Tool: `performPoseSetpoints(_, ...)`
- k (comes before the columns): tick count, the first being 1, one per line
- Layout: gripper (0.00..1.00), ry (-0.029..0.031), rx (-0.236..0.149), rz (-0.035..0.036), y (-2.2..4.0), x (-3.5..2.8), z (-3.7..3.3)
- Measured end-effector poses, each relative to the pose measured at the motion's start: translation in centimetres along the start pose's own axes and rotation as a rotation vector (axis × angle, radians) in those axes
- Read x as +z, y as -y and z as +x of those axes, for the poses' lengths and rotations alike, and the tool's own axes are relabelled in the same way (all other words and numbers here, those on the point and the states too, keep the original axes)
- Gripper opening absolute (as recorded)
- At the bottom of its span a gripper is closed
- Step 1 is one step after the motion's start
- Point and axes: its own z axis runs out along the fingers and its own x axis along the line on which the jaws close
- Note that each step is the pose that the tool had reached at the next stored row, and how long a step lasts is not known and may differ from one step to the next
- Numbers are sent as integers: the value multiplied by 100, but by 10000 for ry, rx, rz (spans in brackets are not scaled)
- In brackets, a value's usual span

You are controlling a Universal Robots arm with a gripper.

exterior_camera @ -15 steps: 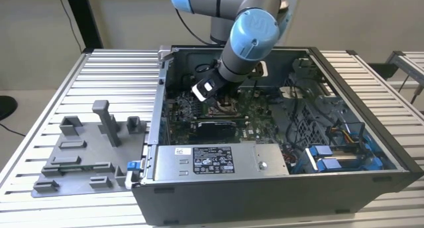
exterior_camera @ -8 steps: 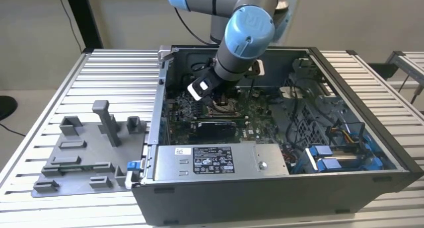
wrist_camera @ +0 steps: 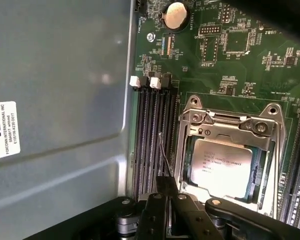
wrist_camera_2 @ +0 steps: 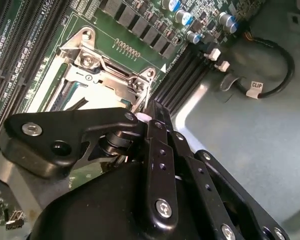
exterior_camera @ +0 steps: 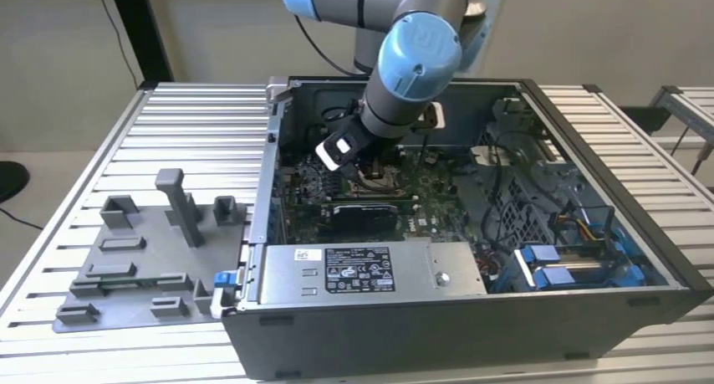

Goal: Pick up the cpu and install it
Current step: 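Close the cpu cover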

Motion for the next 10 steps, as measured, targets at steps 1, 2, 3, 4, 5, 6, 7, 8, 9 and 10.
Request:
performPoseSetpoints(1,0,-1,1,-1,-6,8,-3)
performPoseSetpoints(2,0,-1,0,-1,-13,15,-6)
performPoseSetpoints(3,0,-2,-1,-1,-20,22,-9)
performPoseSetpoints(4,0,-3,-1,-2,-27,29,-12)
performPoseSetpoints(5,0,-3,0,-1,-35,35,-14)
performPoseSetpoints(6,0,-3,0,-1,-43,42,-17)
performPoseSetpoints(7,0,-4,-1,0,-52,47,-20)
performPoseSetpoints(8,0,-7,-1,-1,-60,53,-23)
performPoseSetpoints(9,0,-11,-2,-2,-68,59,-26)
performPoseSetpoints(10,0,-14,-2,-2,-75,64,-30)
